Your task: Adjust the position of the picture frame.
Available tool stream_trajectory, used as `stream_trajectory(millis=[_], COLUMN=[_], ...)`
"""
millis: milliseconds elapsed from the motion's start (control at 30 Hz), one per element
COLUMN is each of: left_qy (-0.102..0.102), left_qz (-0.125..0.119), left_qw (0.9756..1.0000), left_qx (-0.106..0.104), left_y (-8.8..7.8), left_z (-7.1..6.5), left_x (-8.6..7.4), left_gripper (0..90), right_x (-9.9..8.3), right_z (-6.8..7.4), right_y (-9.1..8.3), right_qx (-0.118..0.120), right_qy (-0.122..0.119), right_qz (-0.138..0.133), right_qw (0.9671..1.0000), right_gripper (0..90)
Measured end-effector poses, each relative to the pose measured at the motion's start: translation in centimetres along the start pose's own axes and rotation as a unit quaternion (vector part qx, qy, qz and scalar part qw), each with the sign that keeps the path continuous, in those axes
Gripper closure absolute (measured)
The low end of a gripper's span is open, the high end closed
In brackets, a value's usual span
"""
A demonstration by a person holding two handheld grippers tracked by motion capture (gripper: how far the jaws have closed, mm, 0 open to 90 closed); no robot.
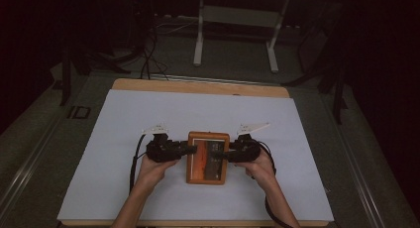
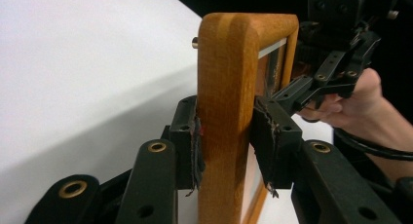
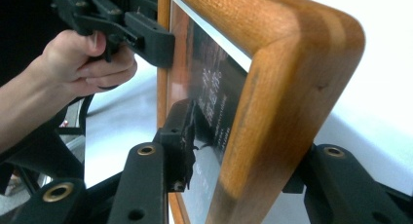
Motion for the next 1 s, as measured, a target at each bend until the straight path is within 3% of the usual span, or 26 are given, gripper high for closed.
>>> stream_trajectory(millis=[333, 400, 600, 1000], left_qy=[0.011, 0.013, -0.003, -0.05], left_qz=[0.012, 0.021, 0.021, 0.034], left_qw=[0.9997, 0.9992, 0.9996, 0.9981], left_qx=[0.019, 0.032, 0.02, 0.014], left_y=[0.5, 0.7, 1.4, 1.7], left_z=[1.1, 1.6, 2.3, 3.3], left_x=[0.0, -0.1, 0.0, -0.1], left_gripper=[63.2, 65.2, 64.2, 64.2], right_x=[0.2, 0.1, -0.1, 1.0], right_z=[-0.6, -0.8, -1.2, -2.6], right_y=[0.7, 0.9, 1.6, 2.0], right_qx=[-0.036, -0.048, -0.061, -0.05], right_qy=[0.035, 0.043, 0.058, 0.102], right_qz=[0.012, 0.016, 0.032, 0.039], right_qw=[0.9987, 0.9978, 0.996, 0.9928], right_gripper=[47.3, 45.0, 41.7, 39.2])
Point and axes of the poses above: each handheld gripper's, and its own axes: y roughly forward along the jaws, x roughly out of its top, z roughly to its left, the point moved 2 cm from there along y, roughly forward along the jaws, and after that the axes turned 9 degrees about z, right-handed, at the moved point
